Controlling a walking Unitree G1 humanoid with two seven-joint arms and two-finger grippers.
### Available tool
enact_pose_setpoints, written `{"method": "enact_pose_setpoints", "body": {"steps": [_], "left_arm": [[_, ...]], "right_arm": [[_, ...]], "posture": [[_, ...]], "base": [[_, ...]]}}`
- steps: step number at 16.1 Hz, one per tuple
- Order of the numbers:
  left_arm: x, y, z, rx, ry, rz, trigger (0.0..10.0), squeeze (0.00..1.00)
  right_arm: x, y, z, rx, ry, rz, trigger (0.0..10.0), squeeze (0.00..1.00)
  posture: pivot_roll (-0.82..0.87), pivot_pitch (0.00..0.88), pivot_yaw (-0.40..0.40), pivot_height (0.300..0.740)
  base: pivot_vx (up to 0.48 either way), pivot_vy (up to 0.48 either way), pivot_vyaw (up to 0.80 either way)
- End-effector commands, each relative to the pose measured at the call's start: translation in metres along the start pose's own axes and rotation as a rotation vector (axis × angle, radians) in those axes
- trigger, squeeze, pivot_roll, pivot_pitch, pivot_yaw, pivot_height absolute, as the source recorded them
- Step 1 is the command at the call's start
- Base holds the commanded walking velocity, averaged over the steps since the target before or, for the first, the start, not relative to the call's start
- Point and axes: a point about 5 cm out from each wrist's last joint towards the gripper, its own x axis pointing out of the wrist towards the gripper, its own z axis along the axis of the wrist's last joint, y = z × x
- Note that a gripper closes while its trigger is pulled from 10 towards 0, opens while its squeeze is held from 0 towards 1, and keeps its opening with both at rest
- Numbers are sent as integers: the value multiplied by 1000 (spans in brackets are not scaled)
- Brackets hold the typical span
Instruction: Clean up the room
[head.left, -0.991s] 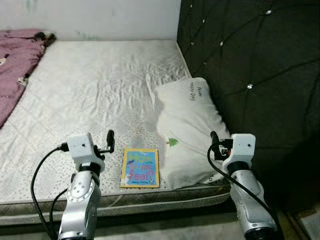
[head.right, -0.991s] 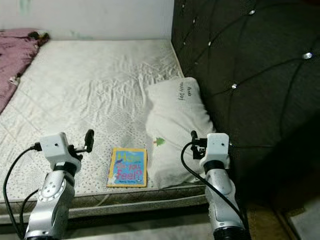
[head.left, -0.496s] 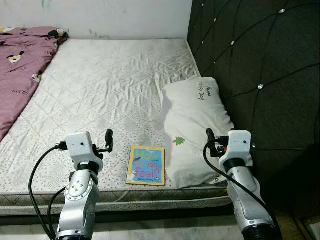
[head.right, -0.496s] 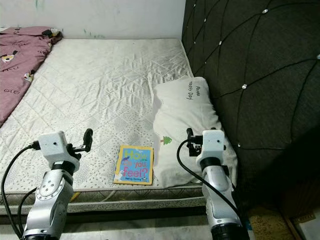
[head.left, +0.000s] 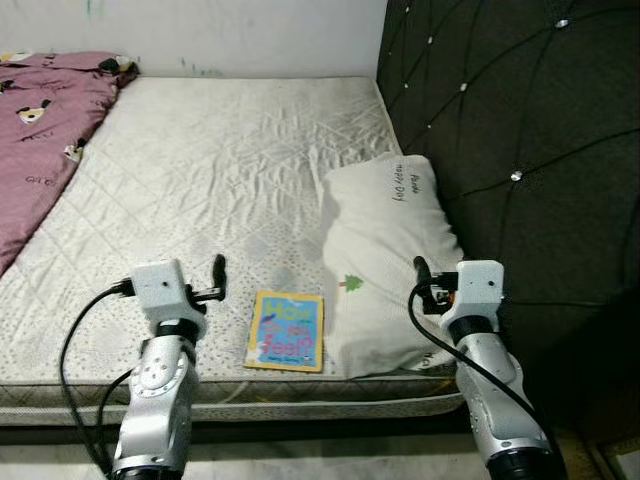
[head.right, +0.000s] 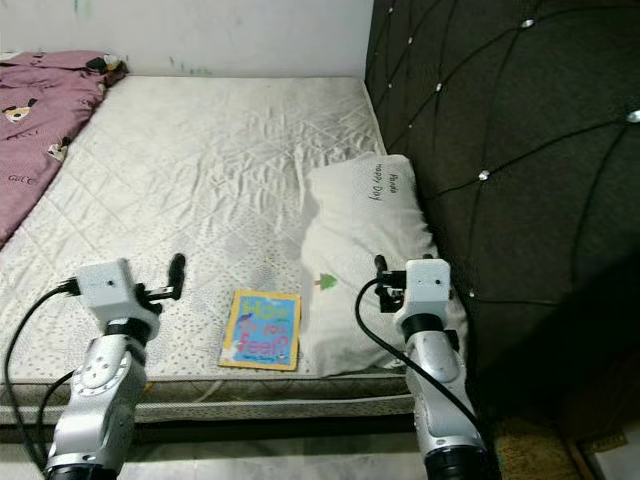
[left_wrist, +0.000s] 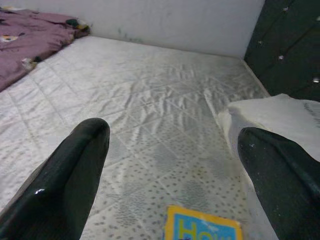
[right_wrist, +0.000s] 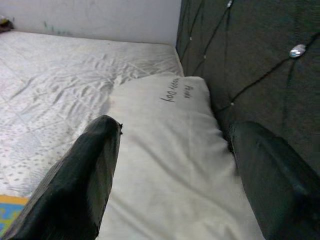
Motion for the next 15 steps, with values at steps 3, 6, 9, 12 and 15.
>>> {"method": "enact_pose_setpoints", "body": {"steps": [3, 6, 9, 12, 15], "left_arm": [[0, 2, -2, 1, 12, 4, 10000, 0], [0, 2, -3, -28, 15, 2, 10000, 0], [0, 2, -3, -34, 18, 2, 10000, 0], [0, 1, -4, -35, 21, -2, 10000, 0], [0, -1, -4, -35, 21, -7, 10000, 0]], "right_arm": [[1, 0, -1, 3, 6, 3, 10000, 0], [2, 1, -2, 4, 7, 5, 10000, 0], [2, 2, -2, 5, 9, 5, 10000, 0], [3, 0, -2, 4, 9, 2, 10000, 0], [3, 0, -2, 4, 10, -1, 10000, 0]], "posture": [[4, 82, 17, 740], [4, 82, 17, 740], [8, 89, 13, 740], [5, 91, 15, 740], [3, 91, 17, 740]], "base": [[0, -139, 0], [0, 0, 0], [0, 421, 0], [0, 480, 0], [0, 480, 0]]}}
